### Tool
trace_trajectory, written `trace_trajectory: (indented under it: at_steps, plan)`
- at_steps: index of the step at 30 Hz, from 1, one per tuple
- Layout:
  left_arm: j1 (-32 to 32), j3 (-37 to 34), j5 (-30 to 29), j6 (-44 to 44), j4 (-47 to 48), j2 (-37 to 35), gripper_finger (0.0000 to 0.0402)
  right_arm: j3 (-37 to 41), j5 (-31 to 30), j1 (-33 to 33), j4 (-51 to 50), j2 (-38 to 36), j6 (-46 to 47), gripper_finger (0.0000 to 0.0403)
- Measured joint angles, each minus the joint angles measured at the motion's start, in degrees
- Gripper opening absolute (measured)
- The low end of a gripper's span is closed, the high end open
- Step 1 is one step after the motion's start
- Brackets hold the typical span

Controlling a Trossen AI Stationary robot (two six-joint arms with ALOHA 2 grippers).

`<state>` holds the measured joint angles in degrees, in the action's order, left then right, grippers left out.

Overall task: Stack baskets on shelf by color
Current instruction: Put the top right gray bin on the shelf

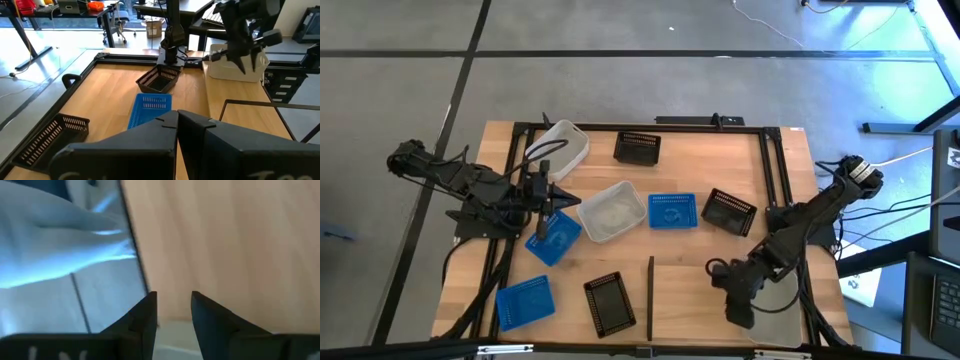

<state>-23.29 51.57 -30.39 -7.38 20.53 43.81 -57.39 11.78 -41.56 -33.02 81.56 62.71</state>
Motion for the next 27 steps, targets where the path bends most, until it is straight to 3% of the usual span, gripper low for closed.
trace_trajectory:
  at_steps: [5,17,27]
  plan:
    - [0.0,0.0,0.0,0.0,0.0,0.0,0.0,0.0,0.2,-0.8,2.4,1.1,3.3,0.0117]
    - [0.0,0.0,0.0,0.0,0.0,0.0,0.0,0.1,10.7,-3.0,2.9,6.9,10.6,0.0117]
    - [0.0,0.0,0.0,0.0,0.0,0.0,0.0,0.1,14.7,-4.5,1.4,7.7,12.2,0.0117]
